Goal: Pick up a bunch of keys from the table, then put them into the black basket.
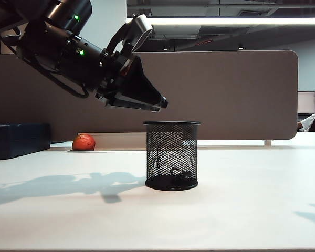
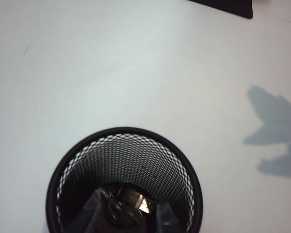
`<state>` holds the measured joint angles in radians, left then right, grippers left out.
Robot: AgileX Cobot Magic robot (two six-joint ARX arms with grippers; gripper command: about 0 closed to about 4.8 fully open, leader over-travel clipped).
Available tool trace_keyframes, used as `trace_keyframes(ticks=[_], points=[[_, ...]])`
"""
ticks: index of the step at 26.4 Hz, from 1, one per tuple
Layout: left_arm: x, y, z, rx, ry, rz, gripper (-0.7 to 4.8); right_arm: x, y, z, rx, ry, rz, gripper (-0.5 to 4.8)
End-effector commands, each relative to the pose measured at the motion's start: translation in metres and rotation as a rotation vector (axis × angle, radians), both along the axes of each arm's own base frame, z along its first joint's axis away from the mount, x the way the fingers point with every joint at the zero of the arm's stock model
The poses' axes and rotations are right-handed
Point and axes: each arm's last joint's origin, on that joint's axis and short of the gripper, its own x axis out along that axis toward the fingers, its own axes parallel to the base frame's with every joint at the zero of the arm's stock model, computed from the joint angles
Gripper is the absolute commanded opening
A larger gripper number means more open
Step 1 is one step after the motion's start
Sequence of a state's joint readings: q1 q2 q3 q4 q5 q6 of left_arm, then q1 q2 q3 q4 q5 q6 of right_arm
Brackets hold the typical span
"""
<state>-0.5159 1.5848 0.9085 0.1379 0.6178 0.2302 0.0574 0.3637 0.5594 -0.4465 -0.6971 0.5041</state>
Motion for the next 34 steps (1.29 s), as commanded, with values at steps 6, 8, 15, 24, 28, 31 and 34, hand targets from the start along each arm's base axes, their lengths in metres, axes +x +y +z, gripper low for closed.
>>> trace_keyframes(ticks=[6, 8, 15, 24, 28, 31, 34], points=[[0.002, -0.002, 0.008, -0.035, -0.054, -0.003, 1.55, -0.001, 0.0, 0.003, -0.003, -0.015, 0.007, 2.39], [0.005, -0.003, 0.015, -0.044, -0.072, -0.003, 1.51, -0.001, 0.0, 0.003, -0.004, -0.016, 0.006, 2.38], [0.024, -0.01, 0.067, -0.068, -0.217, 0.11, -0.07, 0.001, -0.003, 0.002, -0.042, -0.03, -0.111, 0.0], [0.023, 0.01, 0.109, 0.048, -0.363, 0.524, -0.07, 0.005, -0.007, 0.008, -0.237, -0.204, -0.268, -0.08], [0.014, 0.035, 0.13, 0.027, -0.391, 0.573, -0.07, 0.007, -0.009, 0.012, -0.246, -0.245, -0.321, -0.08], [0.008, 0.057, 0.146, 0.01, -0.423, 0.634, -0.07, 0.007, -0.009, 0.012, -0.245, -0.254, -0.323, -0.08], [0.001, 0.081, 0.16, -0.009, -0.449, 0.681, -0.07, 0.008, -0.009, 0.01, -0.248, -0.255, -0.322, -0.09]])
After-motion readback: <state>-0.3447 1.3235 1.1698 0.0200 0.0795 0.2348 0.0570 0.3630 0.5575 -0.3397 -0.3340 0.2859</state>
